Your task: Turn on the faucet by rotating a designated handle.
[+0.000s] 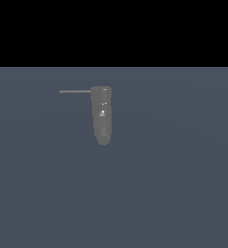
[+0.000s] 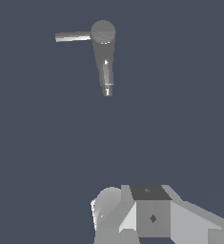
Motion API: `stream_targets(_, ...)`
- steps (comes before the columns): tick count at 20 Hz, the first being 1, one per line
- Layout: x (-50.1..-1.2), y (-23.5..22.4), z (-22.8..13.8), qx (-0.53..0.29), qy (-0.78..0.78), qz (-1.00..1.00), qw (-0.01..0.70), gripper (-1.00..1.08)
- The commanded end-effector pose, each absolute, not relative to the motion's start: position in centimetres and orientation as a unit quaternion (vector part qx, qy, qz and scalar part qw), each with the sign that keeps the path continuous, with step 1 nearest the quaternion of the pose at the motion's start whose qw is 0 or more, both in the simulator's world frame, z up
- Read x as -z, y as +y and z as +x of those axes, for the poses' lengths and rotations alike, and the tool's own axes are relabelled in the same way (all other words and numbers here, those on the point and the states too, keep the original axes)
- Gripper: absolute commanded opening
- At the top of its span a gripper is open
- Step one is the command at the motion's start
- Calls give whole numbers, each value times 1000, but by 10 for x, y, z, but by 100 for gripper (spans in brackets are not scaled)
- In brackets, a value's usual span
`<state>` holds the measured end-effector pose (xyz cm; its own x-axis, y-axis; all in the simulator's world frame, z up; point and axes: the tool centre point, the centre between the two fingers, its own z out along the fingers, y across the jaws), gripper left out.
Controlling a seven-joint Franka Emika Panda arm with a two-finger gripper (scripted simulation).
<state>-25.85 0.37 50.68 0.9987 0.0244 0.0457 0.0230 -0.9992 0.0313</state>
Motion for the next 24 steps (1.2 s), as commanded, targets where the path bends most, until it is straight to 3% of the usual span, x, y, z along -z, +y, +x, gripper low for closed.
stream_targets(1, -507, 4, -259, -23, 12, 1000, 15, -100)
stream_targets(12, -494, 19, -252, -22, -17, 1000, 15, -100)
stream_targets(24, -453, 69, -224, -19, -113, 993, 12, -100)
